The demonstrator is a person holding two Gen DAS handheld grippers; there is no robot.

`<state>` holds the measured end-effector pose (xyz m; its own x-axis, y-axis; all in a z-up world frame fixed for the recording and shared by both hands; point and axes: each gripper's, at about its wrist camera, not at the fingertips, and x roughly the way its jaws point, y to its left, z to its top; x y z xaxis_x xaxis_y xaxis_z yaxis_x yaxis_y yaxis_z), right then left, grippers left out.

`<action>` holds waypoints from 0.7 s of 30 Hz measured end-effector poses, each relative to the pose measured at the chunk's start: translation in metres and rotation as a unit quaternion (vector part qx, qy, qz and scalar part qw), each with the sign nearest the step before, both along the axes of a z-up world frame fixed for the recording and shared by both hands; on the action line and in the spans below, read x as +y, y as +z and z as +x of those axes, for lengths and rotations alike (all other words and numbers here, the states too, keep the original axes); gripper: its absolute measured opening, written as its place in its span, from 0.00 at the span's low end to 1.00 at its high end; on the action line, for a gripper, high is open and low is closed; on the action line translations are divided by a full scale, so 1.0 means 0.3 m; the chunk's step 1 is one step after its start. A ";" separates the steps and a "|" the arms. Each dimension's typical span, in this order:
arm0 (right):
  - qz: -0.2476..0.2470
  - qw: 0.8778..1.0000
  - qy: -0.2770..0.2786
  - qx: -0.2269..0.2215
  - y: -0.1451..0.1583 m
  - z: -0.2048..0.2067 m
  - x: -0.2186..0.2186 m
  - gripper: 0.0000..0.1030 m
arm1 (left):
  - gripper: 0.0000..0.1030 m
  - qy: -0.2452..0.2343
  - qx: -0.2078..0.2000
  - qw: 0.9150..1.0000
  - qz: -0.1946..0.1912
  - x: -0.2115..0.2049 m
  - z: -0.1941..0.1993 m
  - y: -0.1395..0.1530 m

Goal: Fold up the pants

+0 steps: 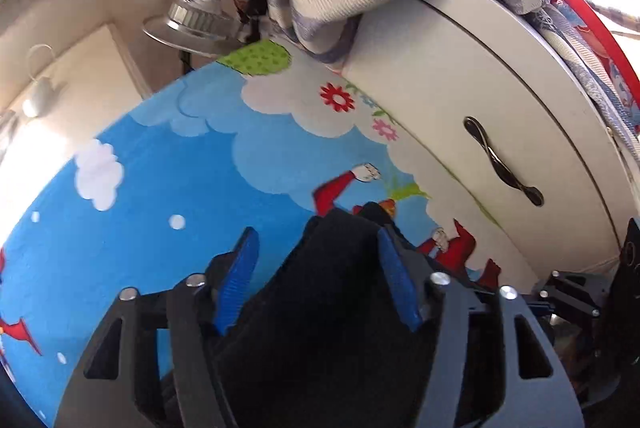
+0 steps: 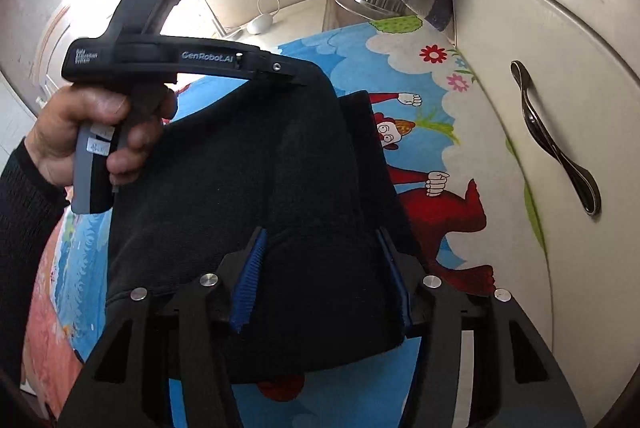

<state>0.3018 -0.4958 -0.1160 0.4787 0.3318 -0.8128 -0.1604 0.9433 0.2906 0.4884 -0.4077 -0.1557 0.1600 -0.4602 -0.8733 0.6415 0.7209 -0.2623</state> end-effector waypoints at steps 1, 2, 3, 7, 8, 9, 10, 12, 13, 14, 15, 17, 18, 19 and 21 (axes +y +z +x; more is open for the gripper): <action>-0.016 1.000 0.006 -0.005 0.003 -0.007 0.015 0.47 | 0.30 -0.014 -0.007 1.000 0.006 -0.019 -0.009 0.000; -0.020 1.000 0.010 -0.007 0.008 -0.015 0.017 0.44 | 0.24 -0.028 -0.017 0.999 0.015 -0.037 -0.022 0.009; -0.019 1.000 0.009 -0.008 0.016 -0.024 0.012 0.41 | 0.22 -0.038 -0.027 0.999 0.017 -0.051 -0.038 0.026; -0.037 0.999 -0.003 -0.027 0.049 -0.088 0.004 0.39 | 0.20 -0.048 -0.051 0.997 -0.018 -0.070 -0.086 0.107; -0.034 0.999 -0.010 -0.027 0.043 -0.098 -0.002 0.39 | 0.19 -0.047 -0.055 0.997 -0.020 -0.078 -0.092 0.108; -0.029 0.999 -0.018 -0.024 0.028 -0.101 -0.010 0.39 | 0.19 -0.047 -0.059 0.997 -0.011 -0.092 -0.094 0.091; -0.029 0.999 -0.024 -0.020 0.006 -0.098 -0.014 0.40 | 0.20 -0.044 -0.064 0.997 0.006 -0.112 -0.090 0.062; -0.029 0.999 -0.030 -0.022 -0.017 -0.088 -0.020 0.41 | 0.26 -0.028 -0.062 0.997 0.021 -0.130 -0.077 0.020; -0.026 0.999 -0.033 -0.019 -0.016 -0.086 -0.025 0.41 | 0.32 -0.013 -0.072 0.997 0.023 -0.129 -0.078 0.021; -0.028 0.999 -0.033 -0.018 -0.014 -0.086 -0.025 0.41 | 0.38 0.004 -0.086 0.996 0.021 -0.125 -0.085 0.037; -0.036 0.999 -0.032 -0.021 -0.013 -0.087 -0.020 0.41 | 0.37 0.017 -0.104 0.994 0.010 -0.117 -0.103 0.067; -0.042 0.998 -0.034 -0.026 -0.015 -0.094 -0.016 0.42 | 0.35 0.029 -0.141 0.989 -0.034 -0.099 -0.168 0.142; -0.039 0.998 -0.037 -0.025 -0.018 -0.094 -0.019 0.42 | 0.33 0.021 -0.146 0.987 -0.061 -0.094 -0.206 0.168; -0.037 0.998 -0.039 -0.025 -0.021 -0.091 -0.020 0.42 | 0.31 0.010 -0.147 0.986 -0.077 -0.095 -0.236 0.182; -0.036 0.998 -0.040 -0.025 -0.023 -0.091 -0.023 0.44 | 0.24 -0.004 -0.142 0.988 -0.064 -0.119 -0.266 0.161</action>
<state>0.2744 -0.5026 -0.1228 0.5423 0.2320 -0.8075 -0.0971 0.9720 0.2141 0.4085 -0.4433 -0.1075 0.3857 -0.5670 -0.7279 0.7085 0.6873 -0.1599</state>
